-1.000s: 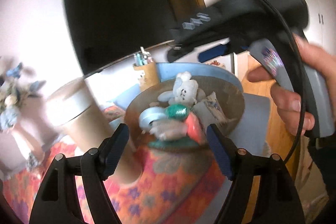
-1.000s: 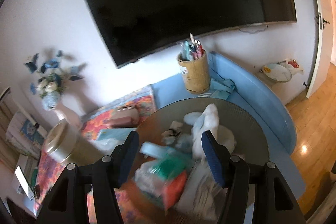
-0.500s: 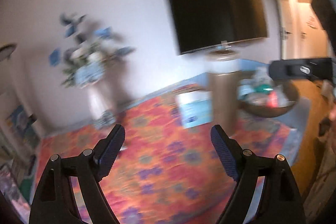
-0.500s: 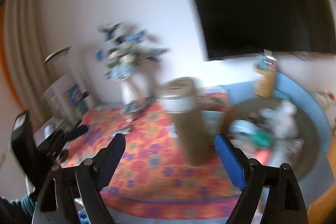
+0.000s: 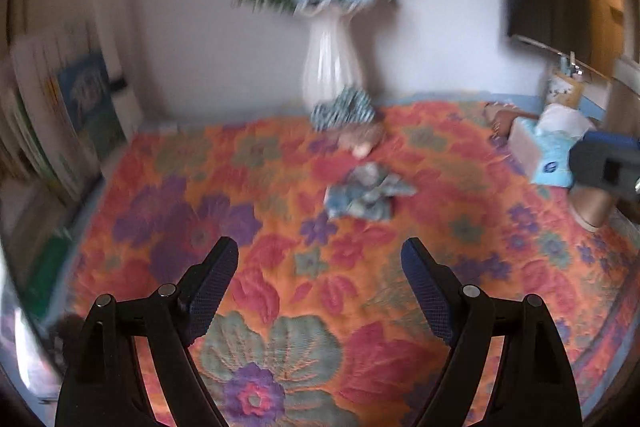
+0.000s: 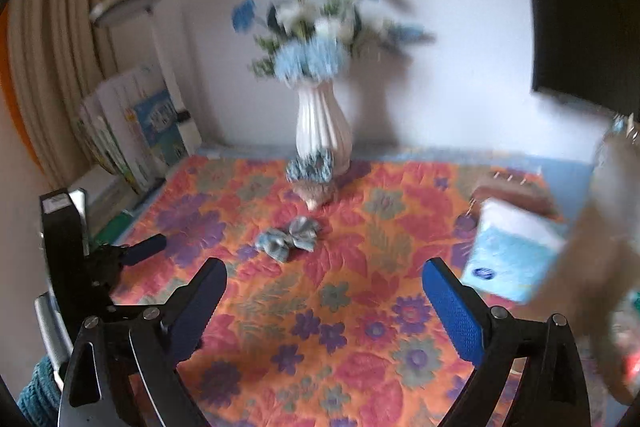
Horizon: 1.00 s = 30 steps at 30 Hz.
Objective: Organize soft objects
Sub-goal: 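Return both grippers to the quilt above the plaid bow and brown ball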
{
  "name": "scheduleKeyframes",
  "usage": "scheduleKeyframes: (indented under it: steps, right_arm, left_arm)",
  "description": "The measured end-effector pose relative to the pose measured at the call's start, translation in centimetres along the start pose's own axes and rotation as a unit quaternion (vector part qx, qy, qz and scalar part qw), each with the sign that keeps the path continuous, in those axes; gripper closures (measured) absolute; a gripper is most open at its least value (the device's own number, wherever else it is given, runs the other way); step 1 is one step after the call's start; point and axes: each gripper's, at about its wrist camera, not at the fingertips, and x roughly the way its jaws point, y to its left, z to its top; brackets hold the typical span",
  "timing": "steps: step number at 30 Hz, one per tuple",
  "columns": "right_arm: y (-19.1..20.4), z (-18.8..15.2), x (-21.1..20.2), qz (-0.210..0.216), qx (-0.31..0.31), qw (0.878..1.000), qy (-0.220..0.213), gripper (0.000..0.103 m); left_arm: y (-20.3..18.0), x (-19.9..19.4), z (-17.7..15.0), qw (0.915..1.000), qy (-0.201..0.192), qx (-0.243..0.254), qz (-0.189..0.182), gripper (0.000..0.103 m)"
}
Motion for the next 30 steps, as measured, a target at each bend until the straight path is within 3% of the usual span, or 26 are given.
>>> scheduleKeyframes:
  steps: [4, 8, 10, 15, 24, 30]
  right_arm:
    - [-0.5, -1.4, 4.5, -0.020, -0.004, 0.999, 0.035, 0.005]
    - [-0.6, -3.7, 7.6, -0.021, -0.001, 0.998, 0.067, 0.005]
    - [0.2, -3.9, 8.3, -0.055, -0.018, 0.995, 0.085, 0.005]
    - [1.3, -4.4, 9.3, -0.074, -0.049, 0.991, 0.104, 0.005]
    - [-0.8, -4.4, 10.7, -0.066, 0.006, 0.987, 0.150, 0.000]
    - [-0.2, -4.6, 11.0, -0.080, -0.010, 0.984, 0.158, 0.000]
  left_arm:
    - [1.7, 3.2, -0.9, 0.9969, 0.061, -0.045, -0.022, 0.020]
    - [2.9, 4.2, -1.3, 0.9915, 0.089, -0.086, -0.040, 0.020]
    - [3.1, 5.1, -1.6, 0.9880, 0.114, -0.097, -0.037, 0.020]
    - [1.8, 5.1, -1.8, 0.9905, 0.116, -0.073, -0.010, 0.020]
    - [1.6, 5.2, -1.7, 0.9904, 0.121, -0.065, -0.011, 0.019]
    - [1.5, 5.2, -1.7, 0.9906, 0.123, -0.060, -0.007, 0.018]
